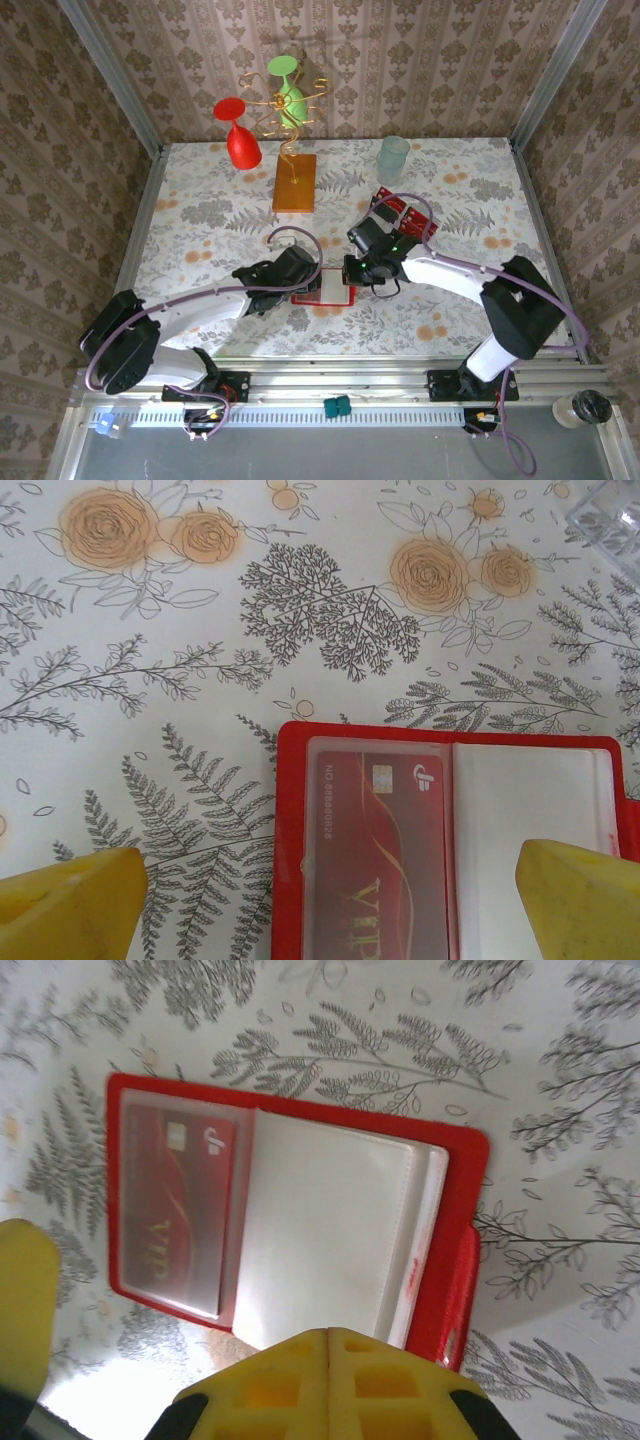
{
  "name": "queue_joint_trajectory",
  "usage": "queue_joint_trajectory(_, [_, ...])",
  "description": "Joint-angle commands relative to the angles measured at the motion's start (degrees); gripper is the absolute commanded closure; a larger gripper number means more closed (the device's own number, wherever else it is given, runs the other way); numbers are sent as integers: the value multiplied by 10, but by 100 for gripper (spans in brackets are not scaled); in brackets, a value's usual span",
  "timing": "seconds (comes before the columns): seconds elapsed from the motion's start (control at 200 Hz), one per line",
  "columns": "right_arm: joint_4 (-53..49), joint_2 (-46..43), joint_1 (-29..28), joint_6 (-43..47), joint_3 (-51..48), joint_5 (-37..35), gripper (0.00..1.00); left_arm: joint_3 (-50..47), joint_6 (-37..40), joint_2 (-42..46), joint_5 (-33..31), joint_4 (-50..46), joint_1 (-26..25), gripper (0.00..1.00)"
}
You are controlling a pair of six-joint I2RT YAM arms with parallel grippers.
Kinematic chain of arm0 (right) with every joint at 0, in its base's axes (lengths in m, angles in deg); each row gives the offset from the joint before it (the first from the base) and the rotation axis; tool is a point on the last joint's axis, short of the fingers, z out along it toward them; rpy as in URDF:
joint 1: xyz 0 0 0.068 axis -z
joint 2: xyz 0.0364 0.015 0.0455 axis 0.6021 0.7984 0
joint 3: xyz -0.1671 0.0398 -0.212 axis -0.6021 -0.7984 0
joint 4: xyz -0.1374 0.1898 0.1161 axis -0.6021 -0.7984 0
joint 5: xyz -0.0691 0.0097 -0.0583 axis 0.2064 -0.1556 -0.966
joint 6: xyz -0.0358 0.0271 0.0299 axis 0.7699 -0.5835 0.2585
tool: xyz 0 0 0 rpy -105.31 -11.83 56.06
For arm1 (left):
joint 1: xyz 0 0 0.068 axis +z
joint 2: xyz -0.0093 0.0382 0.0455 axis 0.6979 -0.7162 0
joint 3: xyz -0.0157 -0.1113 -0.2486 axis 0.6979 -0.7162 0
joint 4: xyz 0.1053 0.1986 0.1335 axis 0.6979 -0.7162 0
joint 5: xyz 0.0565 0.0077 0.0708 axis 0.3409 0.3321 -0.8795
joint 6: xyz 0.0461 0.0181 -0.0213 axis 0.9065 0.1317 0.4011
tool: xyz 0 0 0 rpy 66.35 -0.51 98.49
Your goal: Put the credit cards into the card holder
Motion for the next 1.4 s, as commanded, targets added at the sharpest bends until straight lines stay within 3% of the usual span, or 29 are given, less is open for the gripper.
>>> queue_joint_trajectory(0.0, [12, 34, -5, 8, 24, -18, 100, 0, 15, -22, 12, 13, -5, 4])
queue_joint_trajectory(0.275, [29, 94, -2, 12, 48, -31, 100, 7, 14, -58, 15, 26, -19, 4])
queue_joint_trajectory(0.605, [34, 102, 14, 17, 40, -37, 100, 1, 13, -71, 18, 40, -26, 4])
queue_joint_trajectory(0.955, [53, 150, 16, 19, 59, 31, 100, -12, 14, -86, 23, 57, -30, 4])
queue_joint_trajectory(1.395, [62, 150, 16, 7, 49, 38, 100, -28, 20, -94, 25, 91, -39, 4])
